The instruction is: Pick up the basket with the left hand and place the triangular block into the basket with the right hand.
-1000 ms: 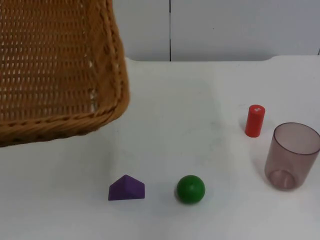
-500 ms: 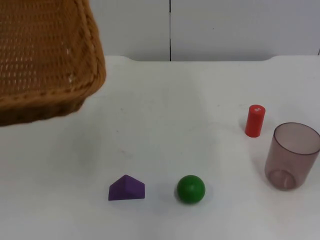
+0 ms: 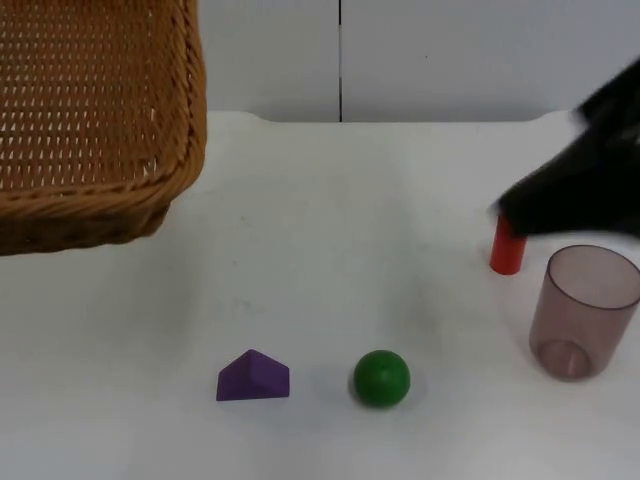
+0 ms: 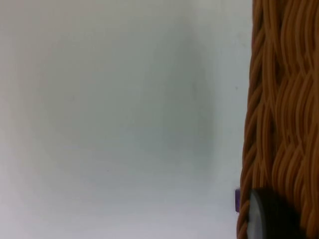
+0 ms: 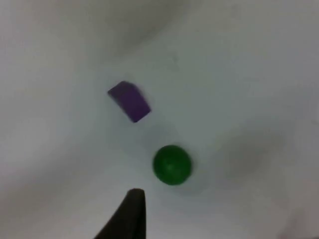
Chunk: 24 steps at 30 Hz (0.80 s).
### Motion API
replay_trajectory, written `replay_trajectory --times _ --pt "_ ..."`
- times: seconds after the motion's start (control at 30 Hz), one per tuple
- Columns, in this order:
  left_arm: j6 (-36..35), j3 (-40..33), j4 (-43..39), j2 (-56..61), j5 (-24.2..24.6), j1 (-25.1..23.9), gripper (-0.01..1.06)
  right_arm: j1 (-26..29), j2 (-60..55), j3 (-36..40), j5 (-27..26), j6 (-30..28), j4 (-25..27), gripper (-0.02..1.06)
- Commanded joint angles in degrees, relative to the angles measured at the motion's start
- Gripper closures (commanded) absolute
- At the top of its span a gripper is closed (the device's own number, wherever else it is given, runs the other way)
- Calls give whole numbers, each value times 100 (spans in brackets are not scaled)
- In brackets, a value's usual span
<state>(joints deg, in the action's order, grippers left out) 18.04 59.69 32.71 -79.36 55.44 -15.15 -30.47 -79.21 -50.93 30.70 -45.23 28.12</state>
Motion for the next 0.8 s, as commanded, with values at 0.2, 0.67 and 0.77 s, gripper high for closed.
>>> replay_trajectory --times 0.2,0.67,0.77 --pt "-33 71 59 45 -99 -30 105 -626 -2278 -1493 333 -1334 519 0" --pt "-33 71 -60 45 -133 -30 105 -831 -4147 -3090 1119 -2606 689 0" --pt "-33 71 -73 45 -131 -30 105 -918 -4287 -3090 994 -2758 690 0"
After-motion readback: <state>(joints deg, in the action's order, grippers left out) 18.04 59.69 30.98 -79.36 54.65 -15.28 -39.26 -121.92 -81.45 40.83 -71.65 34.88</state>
